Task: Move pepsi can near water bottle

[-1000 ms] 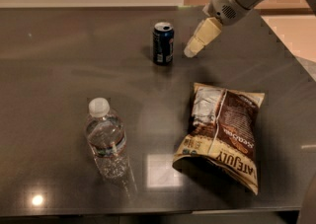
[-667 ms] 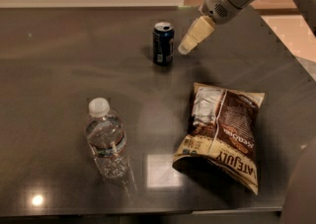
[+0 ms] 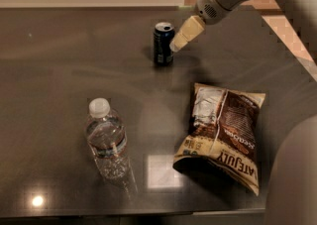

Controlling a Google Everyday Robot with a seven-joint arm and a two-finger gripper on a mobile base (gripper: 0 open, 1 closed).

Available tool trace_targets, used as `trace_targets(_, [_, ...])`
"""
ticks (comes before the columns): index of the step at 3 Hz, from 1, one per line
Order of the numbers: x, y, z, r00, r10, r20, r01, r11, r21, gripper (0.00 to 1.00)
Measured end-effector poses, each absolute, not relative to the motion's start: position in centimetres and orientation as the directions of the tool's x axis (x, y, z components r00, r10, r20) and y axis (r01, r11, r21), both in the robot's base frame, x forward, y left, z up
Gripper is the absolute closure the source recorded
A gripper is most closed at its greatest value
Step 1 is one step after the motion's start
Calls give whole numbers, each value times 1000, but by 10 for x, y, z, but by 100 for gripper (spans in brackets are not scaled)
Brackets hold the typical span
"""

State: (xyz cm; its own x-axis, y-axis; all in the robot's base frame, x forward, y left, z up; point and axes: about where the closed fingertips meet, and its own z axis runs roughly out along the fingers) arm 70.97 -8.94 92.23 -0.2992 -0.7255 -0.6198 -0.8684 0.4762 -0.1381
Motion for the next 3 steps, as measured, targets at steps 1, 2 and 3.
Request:
trace_targets(1, [719,-77,918,-318,-710,-628,-862,492,-119,0])
trace_targets(2, [729,-52,907,-327,-704,-630,-869,486,-91,0])
trace_targets(3, [732,-43,900,-326,-710,-624,-876,475,-83,2])
